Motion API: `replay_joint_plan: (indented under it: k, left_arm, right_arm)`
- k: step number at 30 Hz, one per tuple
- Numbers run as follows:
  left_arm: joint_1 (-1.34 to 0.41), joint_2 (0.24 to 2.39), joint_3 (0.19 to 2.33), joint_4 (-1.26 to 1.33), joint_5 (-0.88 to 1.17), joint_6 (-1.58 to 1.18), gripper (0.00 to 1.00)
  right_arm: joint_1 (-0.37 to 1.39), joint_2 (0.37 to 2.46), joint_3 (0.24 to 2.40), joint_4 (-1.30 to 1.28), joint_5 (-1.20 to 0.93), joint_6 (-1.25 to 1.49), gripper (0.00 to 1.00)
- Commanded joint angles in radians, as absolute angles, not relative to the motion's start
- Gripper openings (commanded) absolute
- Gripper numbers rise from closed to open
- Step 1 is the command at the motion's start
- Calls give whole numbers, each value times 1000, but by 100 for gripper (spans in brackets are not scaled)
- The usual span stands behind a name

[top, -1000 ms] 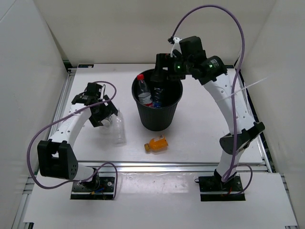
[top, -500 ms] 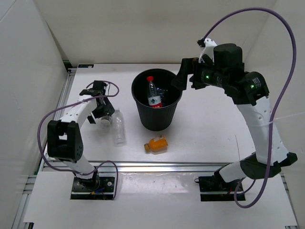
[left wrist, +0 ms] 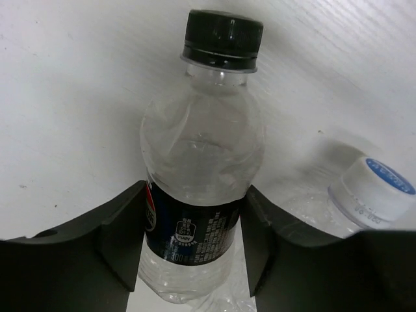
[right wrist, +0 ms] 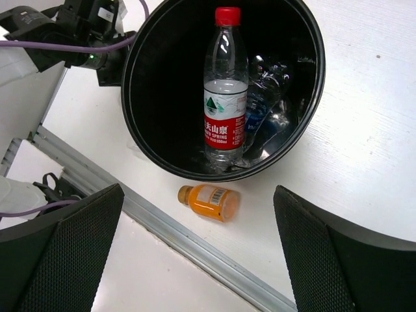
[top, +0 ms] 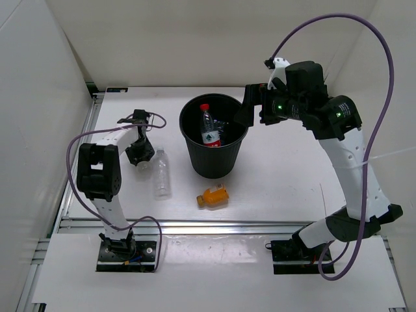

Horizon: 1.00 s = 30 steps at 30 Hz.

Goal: Put the plastic bottles in the bin

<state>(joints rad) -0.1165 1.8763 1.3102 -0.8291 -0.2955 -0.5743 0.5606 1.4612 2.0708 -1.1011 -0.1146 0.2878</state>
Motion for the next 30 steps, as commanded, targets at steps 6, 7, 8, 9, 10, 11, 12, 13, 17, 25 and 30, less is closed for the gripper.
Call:
replay_joint_plan:
  k: [6, 7, 8, 9, 10, 11, 12, 13, 17, 25, 30]
  left_arm:
    - [-89, 1711, 1420, -931, -313, -690, 42]
    - [-89, 1691, 1466, -948, -313, -690, 39]
    - [-89, 1680, 1533, -1033, -337, -712, 37]
    - [-101, 1680, 1706, -1089, -347, -727, 37]
    - [-101, 1680, 1794, -1135, -347, -739, 37]
    - [-127, 1689, 1875, -1191, -356, -752, 37]
    - [-138, 1689, 2007, -1192, -333, -752, 37]
    - [-149, 1677, 2046, -1181, -306, -761, 37]
    - [-294, 1567, 1999, -944, -132, -743, 38]
    - [-597, 1661, 2000, -879, -103, -623, 47]
    - [-623, 1721, 2206, -1038, -219, -581, 100]
  right_arm:
    - [563, 1463, 2088, -1094, -101, 264, 100]
    - [563, 1463, 2088, -1094, -101, 264, 100]
    - [563, 1463, 2088, -1094, -101, 264, 100]
    - [563, 1473, 2079, -1094, -101, 273, 100]
    - [563, 1473, 2079, -1094, -101, 273, 100]
    - [563, 1473, 2079, -1094, -101, 273, 100]
    - [563, 1473, 2068, -1083, -110, 273, 100]
    - [563, 1482, 2059, -1083, -110, 282, 100]
    - [563, 1502, 2059, -1083, -121, 291, 100]
    - [563, 1511, 2077, -1083, -14, 301, 100]
    - [563, 1479, 2077, -1092, 90, 301, 100]
